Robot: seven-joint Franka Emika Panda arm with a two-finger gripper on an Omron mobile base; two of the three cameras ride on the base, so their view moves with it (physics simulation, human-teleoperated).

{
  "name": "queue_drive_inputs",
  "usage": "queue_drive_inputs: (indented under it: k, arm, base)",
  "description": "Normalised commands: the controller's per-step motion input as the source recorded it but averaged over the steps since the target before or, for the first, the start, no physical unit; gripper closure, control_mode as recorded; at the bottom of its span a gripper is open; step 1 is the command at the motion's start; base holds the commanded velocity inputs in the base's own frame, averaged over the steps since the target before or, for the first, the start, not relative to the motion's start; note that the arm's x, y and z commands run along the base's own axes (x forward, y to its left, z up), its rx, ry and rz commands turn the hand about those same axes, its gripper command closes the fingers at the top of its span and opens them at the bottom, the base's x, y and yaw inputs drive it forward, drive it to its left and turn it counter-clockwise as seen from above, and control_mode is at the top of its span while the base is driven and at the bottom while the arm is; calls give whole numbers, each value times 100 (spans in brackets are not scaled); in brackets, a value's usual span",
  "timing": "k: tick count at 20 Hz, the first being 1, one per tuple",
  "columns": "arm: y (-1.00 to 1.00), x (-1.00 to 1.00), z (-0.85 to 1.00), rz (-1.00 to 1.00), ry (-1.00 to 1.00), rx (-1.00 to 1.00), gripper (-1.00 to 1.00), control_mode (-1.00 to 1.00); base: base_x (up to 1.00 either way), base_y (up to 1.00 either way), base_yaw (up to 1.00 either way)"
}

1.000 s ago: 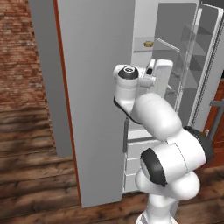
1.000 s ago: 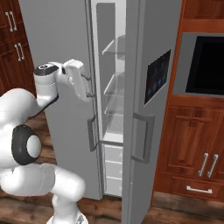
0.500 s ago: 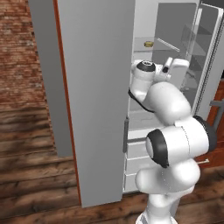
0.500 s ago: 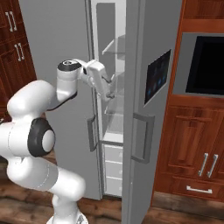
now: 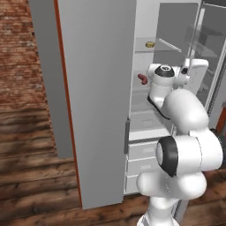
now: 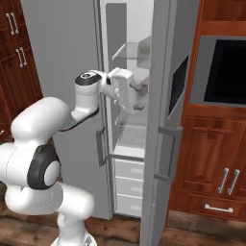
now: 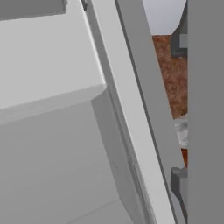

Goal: Retrieve the sausage and cheese from the fridge and place them on the cutting board on the counter.

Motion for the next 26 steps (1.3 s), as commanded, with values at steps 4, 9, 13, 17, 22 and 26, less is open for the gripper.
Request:
queue_drive_inputs:
  k: [4,9,13,17,22,26]
  arm:
    - [-97,2,-2,25,1,-7,-100,-100]
    - [-92,-9,0,23,-2,-3,-100,-100]
    - [-7,-77,22,21,-7,1,-100,-100]
    - [46,-86,54,10,0,0,-100,-100]
    - [93,-98,39,3,-1,0,-100,-100]
    - [100,-68,12,3,0,1,-100,-100]
  base:
    - [0,0,0]
    - [0,0,0]
    - [0,0,0]
    - [0,0,0]
    - [0,0,0]
    - [0,0,0]
